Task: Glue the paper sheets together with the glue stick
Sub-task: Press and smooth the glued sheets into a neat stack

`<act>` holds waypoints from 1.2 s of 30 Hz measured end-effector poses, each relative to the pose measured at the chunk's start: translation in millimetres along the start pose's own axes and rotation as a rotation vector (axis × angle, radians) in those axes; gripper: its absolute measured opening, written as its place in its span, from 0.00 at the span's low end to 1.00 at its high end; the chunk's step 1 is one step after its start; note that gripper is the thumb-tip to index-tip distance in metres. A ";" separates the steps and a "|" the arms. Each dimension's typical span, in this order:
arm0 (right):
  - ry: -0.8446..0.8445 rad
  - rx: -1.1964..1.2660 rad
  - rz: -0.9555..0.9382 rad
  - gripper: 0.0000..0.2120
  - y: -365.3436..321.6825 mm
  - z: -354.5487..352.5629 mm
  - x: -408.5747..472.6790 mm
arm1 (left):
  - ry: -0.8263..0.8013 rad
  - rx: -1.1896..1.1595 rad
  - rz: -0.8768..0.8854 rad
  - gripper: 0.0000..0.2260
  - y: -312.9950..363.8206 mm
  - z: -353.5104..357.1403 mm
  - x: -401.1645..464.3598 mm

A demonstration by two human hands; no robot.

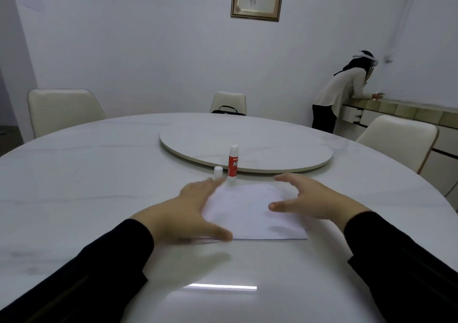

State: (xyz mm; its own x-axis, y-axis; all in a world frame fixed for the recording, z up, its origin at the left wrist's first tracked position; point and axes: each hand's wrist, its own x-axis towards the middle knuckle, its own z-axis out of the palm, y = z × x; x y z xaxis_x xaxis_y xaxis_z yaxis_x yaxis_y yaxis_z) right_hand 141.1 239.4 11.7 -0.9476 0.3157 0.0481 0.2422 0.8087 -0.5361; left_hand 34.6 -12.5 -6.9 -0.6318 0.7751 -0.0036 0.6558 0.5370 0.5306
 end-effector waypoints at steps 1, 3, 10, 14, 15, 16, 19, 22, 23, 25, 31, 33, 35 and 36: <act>-0.050 -0.001 -0.020 0.39 -2.4 2.4 5.1 | -0.075 0.053 0.040 0.50 3.1 5.3 -0.8; -0.134 -0.057 -0.033 0.40 -2.9 11.4 14.6 | -0.133 0.144 0.053 0.47 1.8 11.4 -0.7; -0.090 -0.158 -0.144 0.39 13.0 31.4 19.3 | -0.083 0.418 0.150 0.32 -5.7 12.4 -1.9; -0.294 -0.125 -0.064 0.53 14.0 14.6 20.8 | -0.041 0.441 0.179 0.32 -5.8 12.0 -0.5; -0.332 -0.162 -0.043 0.56 13.6 11.1 22.8 | -0.035 0.432 0.177 0.32 -5.9 12.0 -0.4; -0.340 -0.192 -0.034 0.57 13.1 8.6 26.5 | -0.027 0.425 0.174 0.33 -6.2 12.0 0.0; -0.231 -0.176 -0.064 0.45 9.0 9.6 40.9 | 0.002 0.417 0.181 0.34 -7.3 12.2 1.4; -0.164 -0.142 -0.102 0.38 8.0 17.8 50.4 | 0.015 0.417 0.197 0.34 -7.9 12.5 1.1; -0.152 -0.129 -0.108 0.37 8.8 20.8 52.3 | 0.016 0.417 0.198 0.34 -7.7 12.4 0.8; -0.095 -0.094 -0.111 0.34 9.8 24.7 55.8 | 0.021 0.420 0.198 0.33 -7.1 12.0 0.7; -0.062 -0.195 -0.121 0.31 17.5 31.4 62.8 | 0.039 0.461 0.216 0.32 -4.3 11.6 -0.1; -0.021 -0.205 -0.127 0.31 16.9 34.1 63.6 | 0.059 0.474 0.209 0.32 -3.8 11.8 -0.1; 0.033 -0.208 -0.138 0.29 15.2 37.1 64.5 | 0.064 0.492 0.198 0.32 -3.2 12.5 0.4; 0.056 -0.216 -0.145 0.28 14.5 38.5 64.5 | 0.070 0.508 0.198 0.32 -3.2 12.9 0.7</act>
State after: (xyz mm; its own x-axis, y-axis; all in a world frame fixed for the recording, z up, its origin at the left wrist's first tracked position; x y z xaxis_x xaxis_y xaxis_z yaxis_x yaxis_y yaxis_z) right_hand 75.5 252.5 -25.5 -0.9642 0.2105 0.1611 0.1489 0.9330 -0.3277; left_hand 37.4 -9.4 -19.6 -0.4910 0.8628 0.1204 0.8708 0.4901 0.0392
